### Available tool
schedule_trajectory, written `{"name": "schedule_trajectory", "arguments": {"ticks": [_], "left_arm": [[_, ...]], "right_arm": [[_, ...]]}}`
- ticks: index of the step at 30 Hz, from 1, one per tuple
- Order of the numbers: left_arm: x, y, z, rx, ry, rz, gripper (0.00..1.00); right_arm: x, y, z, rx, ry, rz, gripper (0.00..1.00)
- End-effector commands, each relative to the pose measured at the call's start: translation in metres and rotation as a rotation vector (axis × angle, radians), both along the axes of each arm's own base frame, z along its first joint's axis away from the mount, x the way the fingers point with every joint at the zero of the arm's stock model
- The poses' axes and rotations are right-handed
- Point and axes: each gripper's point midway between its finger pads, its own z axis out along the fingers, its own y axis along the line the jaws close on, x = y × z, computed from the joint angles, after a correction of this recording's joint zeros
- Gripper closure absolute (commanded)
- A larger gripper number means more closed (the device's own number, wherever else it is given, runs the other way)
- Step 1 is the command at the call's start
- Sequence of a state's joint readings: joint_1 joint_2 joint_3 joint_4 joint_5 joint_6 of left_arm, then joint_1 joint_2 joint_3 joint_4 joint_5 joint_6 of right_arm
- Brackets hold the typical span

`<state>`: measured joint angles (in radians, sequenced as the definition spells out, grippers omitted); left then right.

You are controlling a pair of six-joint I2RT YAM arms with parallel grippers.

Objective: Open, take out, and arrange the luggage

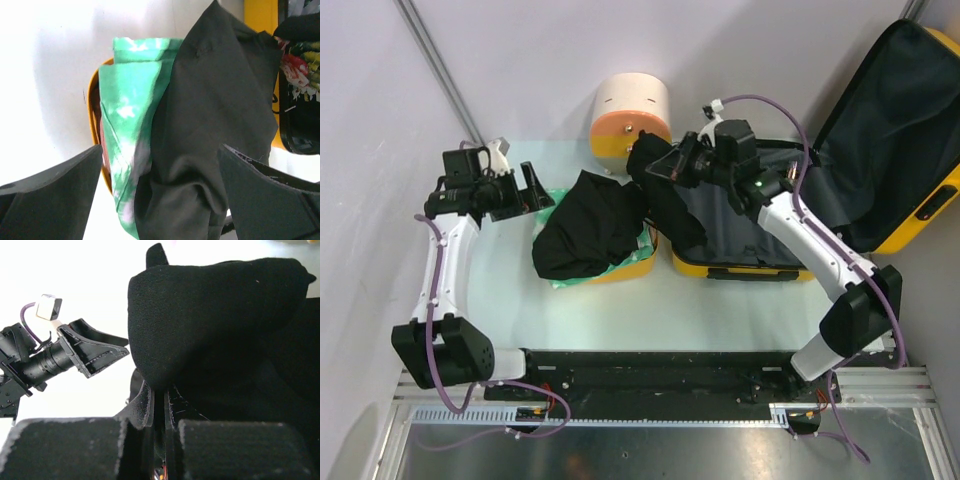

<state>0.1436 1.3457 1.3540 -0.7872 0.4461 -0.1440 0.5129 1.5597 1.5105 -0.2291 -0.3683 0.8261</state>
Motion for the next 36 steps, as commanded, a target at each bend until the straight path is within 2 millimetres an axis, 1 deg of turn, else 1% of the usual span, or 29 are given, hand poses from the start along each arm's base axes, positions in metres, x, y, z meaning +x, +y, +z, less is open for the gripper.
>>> {"name": "schedule_trajectory", "arguments": {"ticks": [1,2,4,5,6,7,8,9,11,12,13,15,16,17,19,22,23,24,25,26,28,29,30,31,32,33,34,35,36], "left_arm": [[-0.009,0.009,0.005,-0.014,-0.019,0.058,0.01],[-0.011,0.009,0.005,-0.015,-0.022,0.062,0.00],[-0.015,0.014,0.000,-0.013,-0.009,0.082,0.00],[-0.017,0.015,0.000,-0.011,-0.012,0.089,0.01],[-0.018,0.018,-0.001,-0.009,-0.010,0.101,0.00],[-0.020,0.021,-0.005,-0.006,-0.002,0.112,0.00],[-0.022,0.023,-0.006,-0.009,0.000,0.122,0.00],[-0.024,0.027,-0.004,-0.010,-0.009,0.136,0.00],[-0.027,0.026,-0.003,-0.037,-0.009,0.137,0.00],[-0.029,0.027,-0.002,-0.045,-0.015,0.142,0.00],[-0.030,0.028,-0.001,-0.048,-0.018,0.142,0.00],[-0.031,0.029,0.003,-0.048,-0.034,0.146,0.00],[-0.030,0.030,0.006,-0.046,-0.044,0.142,0.00],[-0.030,0.029,0.008,-0.040,-0.054,0.126,0.00],[-0.029,0.031,0.016,-0.024,-0.081,0.121,0.00],[-0.028,0.025,0.036,-0.019,-0.146,0.061,0.00],[-0.028,0.023,0.042,-0.015,-0.166,0.039,0.00],[-0.026,0.017,0.059,-0.024,-0.211,-0.003,0.00],[-0.025,0.013,0.065,-0.030,-0.230,-0.035,0.00],[-0.021,0.011,0.068,-0.028,-0.242,-0.064,0.00],[-0.018,0.001,0.088,-0.036,-0.300,-0.144,0.00],[-0.015,-0.002,0.090,-0.012,-0.316,-0.180,0.00],[-0.013,-0.011,0.092,0.018,-0.328,-0.218,0.00],[-0.012,-0.017,0.099,0.054,-0.355,-0.247,0.00],[-0.009,-0.023,0.094,0.107,-0.357,-0.298,0.00],[-0.010,-0.046,0.100,0.141,-0.384,-0.375,0.00],[-0.004,-0.048,0.095,0.219,-0.388,-0.394,0.00],[-0.007,-0.079,0.088,0.224,-0.379,-0.499,0.00],[-0.006,-0.092,0.087,0.240,-0.386,-0.546,0.00]], "right_arm": [[0.001,0.033,0.055,0.042,-0.165,-0.058,1.00],[0.004,0.047,0.055,0.047,-0.160,-0.046,1.00],[-0.007,0.075,0.052,0.053,-0.151,0.000,1.00],[-0.009,0.086,0.058,0.062,-0.165,0.003,1.00],[-0.005,0.101,0.040,0.043,-0.135,0.015,1.00],[-0.018,0.121,0.036,0.043,-0.125,0.050,1.00],[-0.020,0.131,0.034,0.043,-0.117,0.060,1.00],[-0.020,0.149,0.010,0.026,-0.076,0.080,1.00],[-0.036,0.176,-0.013,0.027,-0.018,0.148,1.00],[-0.037,0.190,-0.036,0.021,0.031,0.169,1.00],[-0.048,0.205,-0.046,0.016,0.044,0.205,1.00],[-0.053,0.221,-0.058,0.024,0.028,0.235,1.00],[-0.053,0.230,-0.081,-0.006,0.038,0.241,0.95],[-0.055,0.234,-0.088,-0.005,0.048,0.251,0.80],[-0.052,0.237,-0.110,-0.021,0.064,0.259,0.65],[-0.049,0.231,-0.106,-0.016,0.041,0.284,0.60],[-0.047,0.224,-0.088,0.001,0.000,0.312,0.51],[-0.046,0.223,-0.069,0.031,-0.063,0.333,0.45],[-0.046,0.218,-0.053,0.046,-0.107,0.351,0.39],[-0.052,0.210,-0.029,0.056,-0.190,0.388,0.30],[-0.045,0.191,0.002,0.080,-0.275,0.396,0.18],[-0.052,0.178,0.027,0.095,-0.349,0.426,0.09],[-0.039,0.160,0.036,0.095,-0.382,0.407,0.06],[-0.037,0.149,0.044,0.096,-0.407,0.407,0.02],[-0.031,0.135,0.044,0.083,-0.402,0.394,0.00],[-0.017,0.109,0.056,0.068,-0.436,0.348,0.00],[-0.011,0.093,0.060,0.053,-0.452,0.330,0.00],[-0.003,0.078,0.048,0.012,-0.434,0.308,0.00],[0.000,0.058,0.052,-0.053,-0.498,0.286,0.00]]}}
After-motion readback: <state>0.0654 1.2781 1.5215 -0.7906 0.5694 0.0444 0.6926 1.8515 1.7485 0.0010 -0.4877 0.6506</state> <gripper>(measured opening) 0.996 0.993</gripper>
